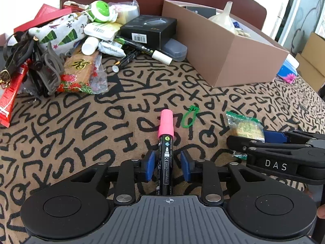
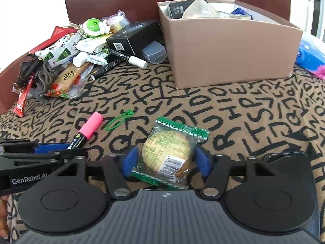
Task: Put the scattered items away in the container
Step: 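Lift the marker and cookie and carry them over the brown box with both tools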
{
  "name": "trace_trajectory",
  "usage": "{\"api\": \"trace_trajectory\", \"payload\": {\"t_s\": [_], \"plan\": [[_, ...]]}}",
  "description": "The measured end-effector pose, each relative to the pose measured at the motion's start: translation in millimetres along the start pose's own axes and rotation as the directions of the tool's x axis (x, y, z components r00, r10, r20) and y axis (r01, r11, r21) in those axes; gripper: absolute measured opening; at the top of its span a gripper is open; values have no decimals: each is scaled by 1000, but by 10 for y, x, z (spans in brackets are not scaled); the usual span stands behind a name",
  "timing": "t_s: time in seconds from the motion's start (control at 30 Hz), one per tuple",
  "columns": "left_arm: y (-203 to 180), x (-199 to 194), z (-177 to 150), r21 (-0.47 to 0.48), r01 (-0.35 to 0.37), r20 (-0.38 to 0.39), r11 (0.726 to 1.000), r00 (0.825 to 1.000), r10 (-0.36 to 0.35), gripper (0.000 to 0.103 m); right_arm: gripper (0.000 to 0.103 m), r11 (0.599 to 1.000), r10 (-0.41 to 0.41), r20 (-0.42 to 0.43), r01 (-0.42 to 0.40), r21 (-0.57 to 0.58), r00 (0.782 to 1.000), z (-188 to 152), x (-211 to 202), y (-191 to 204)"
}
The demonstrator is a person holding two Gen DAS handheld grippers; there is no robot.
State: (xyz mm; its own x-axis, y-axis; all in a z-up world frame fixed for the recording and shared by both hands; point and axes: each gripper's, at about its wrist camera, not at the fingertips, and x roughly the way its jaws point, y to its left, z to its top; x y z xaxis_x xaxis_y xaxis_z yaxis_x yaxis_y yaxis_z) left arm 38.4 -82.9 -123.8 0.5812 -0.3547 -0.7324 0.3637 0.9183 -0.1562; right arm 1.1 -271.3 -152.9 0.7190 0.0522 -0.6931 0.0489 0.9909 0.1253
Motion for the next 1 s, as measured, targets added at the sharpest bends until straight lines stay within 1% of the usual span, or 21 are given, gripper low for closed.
{"api": "trace_trajectory", "payload": {"t_s": [0.1, 0.2, 0.23, 0.27, 0.37, 0.43, 0.47, 0.5, 0.67, 0.8, 0.9, 1.0], "plan": [[0, 15, 9, 0, -3, 2, 1000, 1000, 3, 45, 67, 1000, 1, -7, -1, -11, 1000, 6, 14, 0], [-36, 32, 0, 25, -10, 3, 1000, 1000, 10, 45, 66, 999, -12, -7, 11, -39, 1000, -3, 27, 37], [-42, 35, -1, 32, -16, 3, 999, 1000, 16, 43, 66, 999, -17, -6, 17, -49, 1000, -11, 30, 51], [-49, 36, -3, 38, -25, 3, 999, 1000, 25, 33, 65, 998, -21, -4, 21, -58, 1000, -18, 34, 62], [-47, 39, -3, 36, -26, 4, 999, 1000, 26, 33, 65, 997, -26, -6, 26, -71, 1000, -23, 38, 75], [-56, 39, -4, 46, -31, 6, 998, 1000, 31, 31, 62, 997, -27, -10, 26, -77, 1000, -19, 38, 89], [-70, 37, -7, 54, -43, 9, 998, 999, 42, 16, 60, 997, -24, -12, 23, -79, 1000, -16, 35, 94], [-76, 30, -9, 55, -50, 10, 997, 999, 50, 11, 60, 997, -24, -13, 23, -79, 1000, -17, 29, 97], [-96, -34, -31, 37, -13, -1, 999, 1000, 13, 11, 57, 998, 22, -25, -23, -56, 999, -30, -47, 65], [-122, -109, -35, 9, 24, -10, 1000, 1000, -24, 11, 56, 996, 84, -36, -85, -6, 996, -37, -131, 0], [-152, -200, 12, -7, 63, 11, 998, 998, -63, 11, 56, 991, 131, -36, -130, 30, 991, -20, -209, -52], [-213, -309, 111, 0, 100, 48, 995, 994, -100, 11, 56, 986, 160, -10, -160, 50, 987, 45, -324, -88]]}}
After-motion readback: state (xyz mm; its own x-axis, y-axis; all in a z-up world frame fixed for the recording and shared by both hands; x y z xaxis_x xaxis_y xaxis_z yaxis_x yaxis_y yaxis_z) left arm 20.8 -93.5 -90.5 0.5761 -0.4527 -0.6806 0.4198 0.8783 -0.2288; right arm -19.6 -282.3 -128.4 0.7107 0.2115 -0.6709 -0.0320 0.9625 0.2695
